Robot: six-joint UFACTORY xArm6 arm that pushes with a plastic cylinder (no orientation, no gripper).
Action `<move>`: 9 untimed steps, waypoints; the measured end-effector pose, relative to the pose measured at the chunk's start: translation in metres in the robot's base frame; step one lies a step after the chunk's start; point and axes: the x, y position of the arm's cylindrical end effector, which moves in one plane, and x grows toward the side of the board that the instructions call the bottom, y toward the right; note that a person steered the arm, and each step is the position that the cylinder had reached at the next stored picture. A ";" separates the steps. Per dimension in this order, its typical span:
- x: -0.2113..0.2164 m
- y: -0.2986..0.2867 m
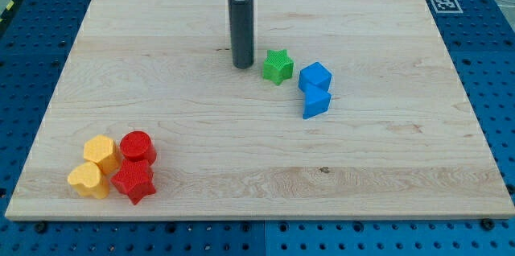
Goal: Move the green circle to the top center of the board
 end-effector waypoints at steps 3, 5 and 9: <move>-0.018 -0.049; -0.008 0.019; -0.023 0.034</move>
